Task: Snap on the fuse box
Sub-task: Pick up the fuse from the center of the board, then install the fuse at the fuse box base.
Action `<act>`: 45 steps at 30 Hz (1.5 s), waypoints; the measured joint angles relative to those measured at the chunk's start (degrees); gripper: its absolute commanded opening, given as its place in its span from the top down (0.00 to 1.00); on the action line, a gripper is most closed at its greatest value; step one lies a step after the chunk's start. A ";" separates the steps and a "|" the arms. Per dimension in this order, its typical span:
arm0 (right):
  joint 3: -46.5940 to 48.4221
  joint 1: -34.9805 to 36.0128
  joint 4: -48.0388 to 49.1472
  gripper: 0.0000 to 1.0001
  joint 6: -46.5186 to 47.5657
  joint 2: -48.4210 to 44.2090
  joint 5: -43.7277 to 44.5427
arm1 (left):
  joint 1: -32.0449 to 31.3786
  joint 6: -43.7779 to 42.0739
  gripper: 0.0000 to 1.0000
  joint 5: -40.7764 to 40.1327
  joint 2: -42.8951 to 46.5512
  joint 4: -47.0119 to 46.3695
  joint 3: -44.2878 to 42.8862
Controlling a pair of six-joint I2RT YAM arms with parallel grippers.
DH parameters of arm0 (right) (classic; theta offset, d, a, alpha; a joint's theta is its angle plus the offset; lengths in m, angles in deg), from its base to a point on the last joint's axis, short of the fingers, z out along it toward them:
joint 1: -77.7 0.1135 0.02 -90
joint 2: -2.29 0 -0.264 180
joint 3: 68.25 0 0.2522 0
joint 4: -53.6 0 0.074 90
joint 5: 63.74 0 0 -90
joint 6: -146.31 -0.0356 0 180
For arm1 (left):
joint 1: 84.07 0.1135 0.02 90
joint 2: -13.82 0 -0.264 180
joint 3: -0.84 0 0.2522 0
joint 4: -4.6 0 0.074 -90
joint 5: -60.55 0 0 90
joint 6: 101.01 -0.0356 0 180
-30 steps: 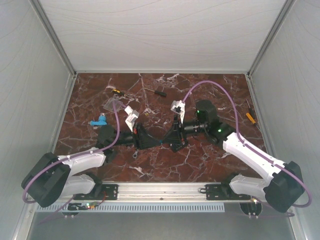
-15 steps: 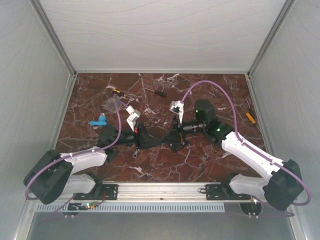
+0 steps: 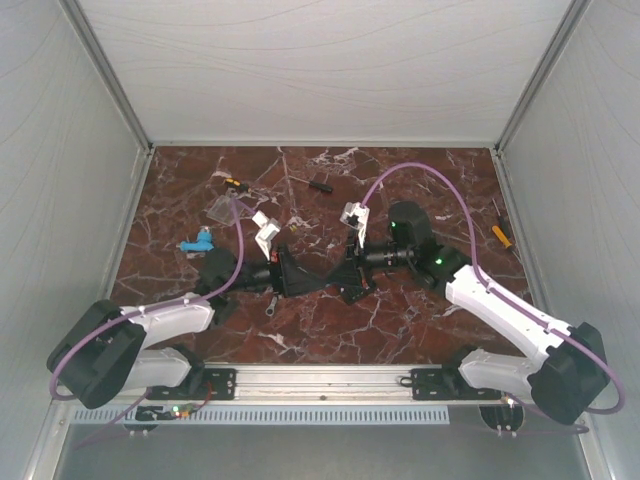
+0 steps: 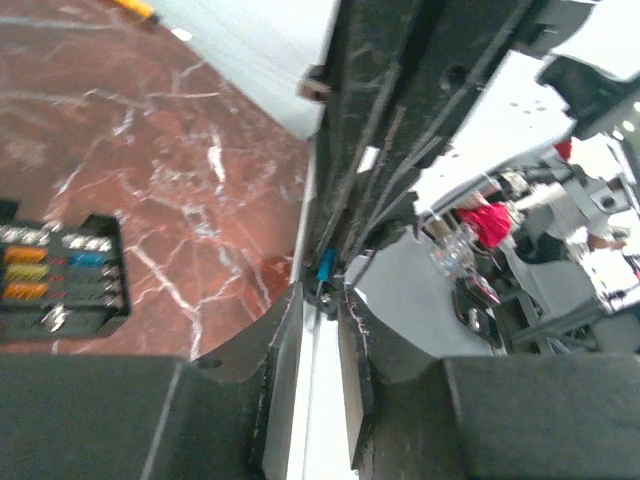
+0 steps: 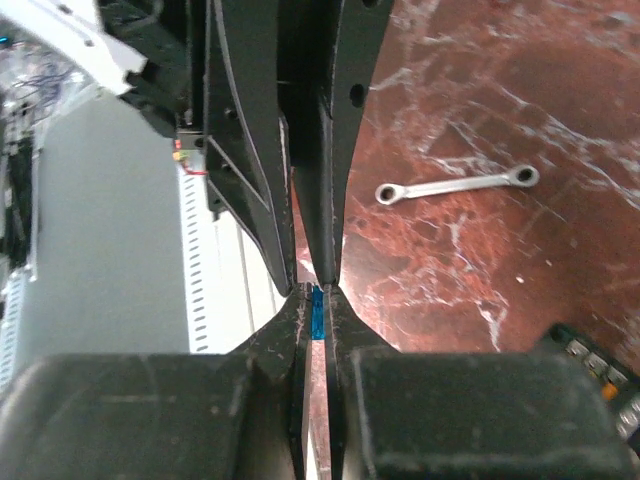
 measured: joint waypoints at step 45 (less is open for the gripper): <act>-0.55 2.60 -13.35 1.00 -0.74 3.78 47.34 | -8.20 -2.49 0.72 -39.82 -27.69 49.90 -25.49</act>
